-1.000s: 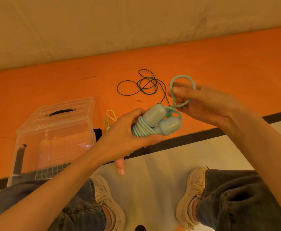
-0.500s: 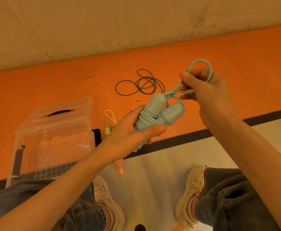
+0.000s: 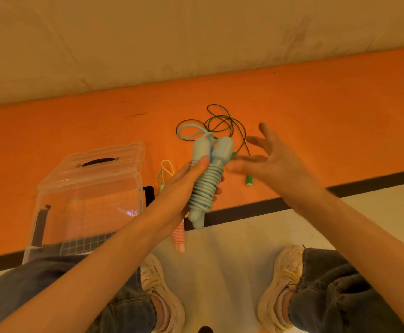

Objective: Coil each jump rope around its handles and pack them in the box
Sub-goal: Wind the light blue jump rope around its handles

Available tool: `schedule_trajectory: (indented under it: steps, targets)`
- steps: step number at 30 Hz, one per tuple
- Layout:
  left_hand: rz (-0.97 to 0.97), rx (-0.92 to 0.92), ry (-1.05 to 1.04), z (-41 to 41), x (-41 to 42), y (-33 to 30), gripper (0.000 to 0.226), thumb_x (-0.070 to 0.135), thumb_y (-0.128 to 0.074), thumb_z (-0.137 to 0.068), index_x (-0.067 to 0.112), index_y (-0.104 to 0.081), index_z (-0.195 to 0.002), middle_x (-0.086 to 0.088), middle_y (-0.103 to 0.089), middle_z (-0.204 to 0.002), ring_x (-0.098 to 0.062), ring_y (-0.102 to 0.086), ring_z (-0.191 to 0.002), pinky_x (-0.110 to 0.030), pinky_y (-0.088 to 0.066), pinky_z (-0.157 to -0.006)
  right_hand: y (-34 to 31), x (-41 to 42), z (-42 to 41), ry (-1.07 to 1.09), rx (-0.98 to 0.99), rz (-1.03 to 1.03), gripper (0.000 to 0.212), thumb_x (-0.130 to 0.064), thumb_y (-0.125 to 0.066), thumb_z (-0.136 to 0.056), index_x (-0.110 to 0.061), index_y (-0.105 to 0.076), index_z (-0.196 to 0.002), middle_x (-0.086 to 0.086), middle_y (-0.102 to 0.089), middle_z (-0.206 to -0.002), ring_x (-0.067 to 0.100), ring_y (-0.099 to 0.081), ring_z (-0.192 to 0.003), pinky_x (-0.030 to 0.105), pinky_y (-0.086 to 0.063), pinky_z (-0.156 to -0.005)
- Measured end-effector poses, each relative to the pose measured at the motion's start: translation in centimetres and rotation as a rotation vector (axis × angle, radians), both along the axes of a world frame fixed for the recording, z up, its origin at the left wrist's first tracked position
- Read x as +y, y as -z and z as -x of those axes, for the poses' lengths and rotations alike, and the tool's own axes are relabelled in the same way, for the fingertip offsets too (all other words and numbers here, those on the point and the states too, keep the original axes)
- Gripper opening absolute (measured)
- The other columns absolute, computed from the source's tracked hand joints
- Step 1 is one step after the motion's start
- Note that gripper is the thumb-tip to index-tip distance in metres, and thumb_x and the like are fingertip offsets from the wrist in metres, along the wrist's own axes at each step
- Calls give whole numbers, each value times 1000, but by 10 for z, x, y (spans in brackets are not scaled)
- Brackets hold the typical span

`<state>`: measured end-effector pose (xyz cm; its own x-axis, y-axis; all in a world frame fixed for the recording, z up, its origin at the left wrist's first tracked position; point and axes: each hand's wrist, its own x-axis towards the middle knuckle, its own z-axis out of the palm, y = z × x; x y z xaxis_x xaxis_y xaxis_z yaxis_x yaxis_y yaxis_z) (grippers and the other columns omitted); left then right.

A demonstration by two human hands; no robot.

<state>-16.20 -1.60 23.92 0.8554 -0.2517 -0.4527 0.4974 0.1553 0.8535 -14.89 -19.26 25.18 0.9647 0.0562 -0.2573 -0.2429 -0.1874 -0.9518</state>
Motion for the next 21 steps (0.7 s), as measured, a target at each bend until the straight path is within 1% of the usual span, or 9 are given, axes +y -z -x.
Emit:
schedule_trajectory:
  steps: [1,3,5,7,9,11,15,18,21]
  targets:
    - [13,22,-39,-1,1,1,39,35,-49,-97,5,-57,-120,2,-69,-72,-10,-64,-61,-22,-52,-53,3,5,10,-73,-81,68,134,-45,-84,-43,-32,-7,-152,-12,-33,-144,5,-59,-109,23,-51,-86]
    - [20,43,-81,-2,4,4,43,38,-49,-97,5,-56,-125,1,-69,-76,-10,-65,-62,-23,-52,-53,12,17,24,-225,-173,151,137,-54,-83,-38,-38,-7,-151,-15,-24,-149,3,-49,-121,25,-47,-96]
    - [32,51,-81,1,3,6,43,40,-50,-96,9,-57,-125,-1,-69,-83,-10,-65,-67,-25,-54,-56,22,26,28,-304,-209,250,141,-60,-82,-38,-34,-4,-152,-11,-18,-154,8,-37,-134,35,-41,-108]
    - [42,57,-89,5,-1,8,42,40,-51,-95,12,-57,-126,-3,-69,-89,-11,-66,-71,-26,-55,-60,26,31,25,-326,-256,342,148,-67,-78,-37,-26,4,-153,-7,-4,-159,11,-17,-145,41,-30,-115]
    - [43,28,-93,8,-4,8,41,39,-50,-95,13,-57,-125,-2,-69,-88,-10,-66,-69,-24,-54,-59,21,32,21,-327,-272,398,149,-66,-77,-39,-23,10,-152,-11,10,-160,5,2,-147,37,-19,-120]
    - [35,-12,-91,9,-4,9,36,39,-48,-96,16,-58,-122,3,-70,-82,-7,-66,-67,-21,-53,-58,16,30,17,-364,-258,402,148,-62,-78,-41,-23,13,-152,-14,16,-159,-3,10,-144,29,-10,-121]
    - [-12,-80,-112,11,-4,17,30,41,-47,-96,19,-58,-114,8,-69,-73,-6,-65,-66,-22,-54,-60,12,28,12,-405,-292,451,142,-66,-76,-44,-21,3,-153,-12,0,-159,-1,-3,-145,22,-15,-117]
    - [-34,-129,-165,10,-2,21,28,43,-48,-95,24,-58,-112,5,-70,-78,-9,-67,-72,-24,-56,-66,11,32,11,-395,-375,450,131,-63,-78,-50,-20,-9,-153,-8,-13,-156,0,-15,-142,18,-21,-114]
    - [-60,-178,-225,7,1,20,33,41,-47,-95,17,-58,-115,5,-68,-74,-6,-65,-65,-20,-54,-59,9,38,12,-391,-460,466,124,-57,-82,-54,-18,-16,-152,-6,-20,-152,-2,-23,-137,3,-22,-105]
